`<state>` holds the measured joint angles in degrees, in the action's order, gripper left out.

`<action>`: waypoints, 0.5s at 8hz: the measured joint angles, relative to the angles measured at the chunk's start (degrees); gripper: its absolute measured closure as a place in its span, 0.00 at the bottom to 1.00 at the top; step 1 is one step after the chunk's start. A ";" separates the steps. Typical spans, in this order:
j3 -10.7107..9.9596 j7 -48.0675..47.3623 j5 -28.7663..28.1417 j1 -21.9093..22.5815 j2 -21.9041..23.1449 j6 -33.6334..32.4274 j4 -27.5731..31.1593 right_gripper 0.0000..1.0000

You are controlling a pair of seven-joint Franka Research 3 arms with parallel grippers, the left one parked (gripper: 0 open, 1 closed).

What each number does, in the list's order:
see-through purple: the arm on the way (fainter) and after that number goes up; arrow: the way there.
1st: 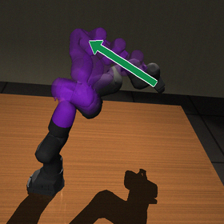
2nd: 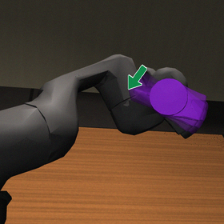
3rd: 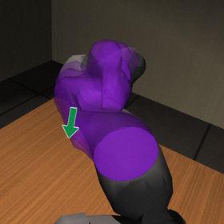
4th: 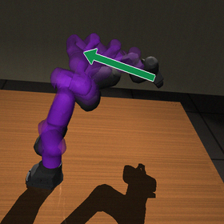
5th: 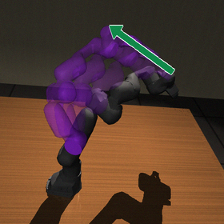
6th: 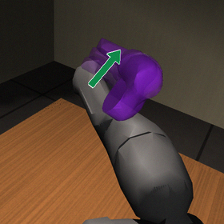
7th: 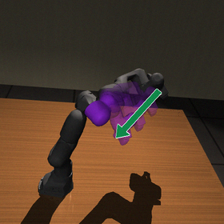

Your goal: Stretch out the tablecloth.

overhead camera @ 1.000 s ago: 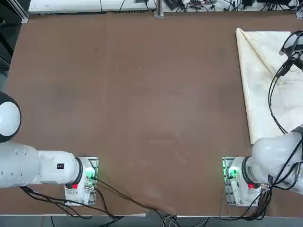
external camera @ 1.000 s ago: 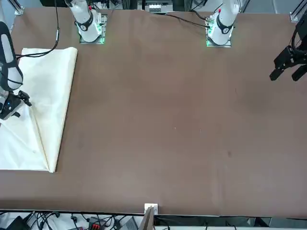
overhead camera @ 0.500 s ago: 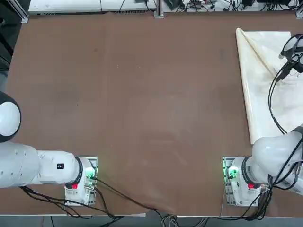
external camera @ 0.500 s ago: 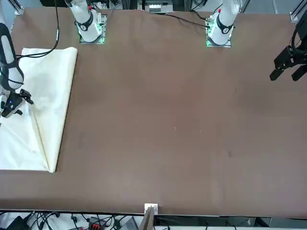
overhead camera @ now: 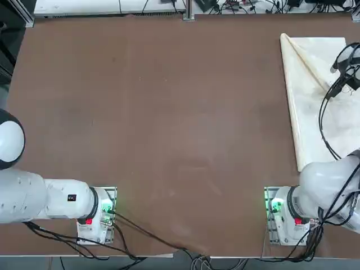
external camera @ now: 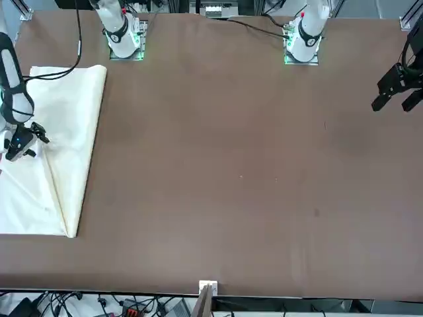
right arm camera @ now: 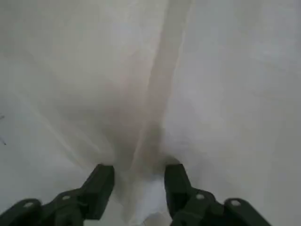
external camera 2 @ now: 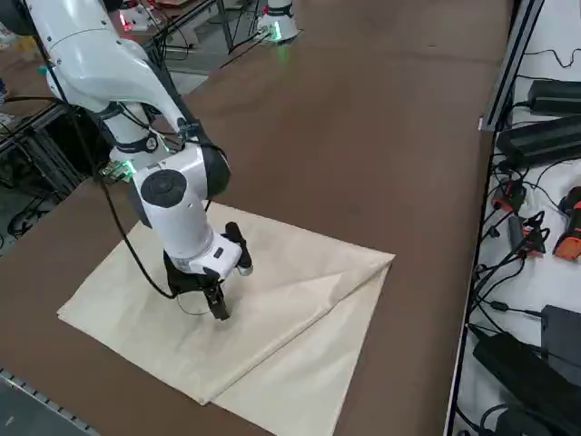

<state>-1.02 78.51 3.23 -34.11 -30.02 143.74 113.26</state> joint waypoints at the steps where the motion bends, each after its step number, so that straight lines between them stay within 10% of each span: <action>1: 0.34 0.10 -0.02 -0.35 -0.11 0.02 0.00 0.41; 4: 0.65 0.39 -0.03 -0.39 -0.18 0.06 -0.05 0.67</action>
<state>-0.38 78.90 3.20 -34.50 -30.20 143.80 113.22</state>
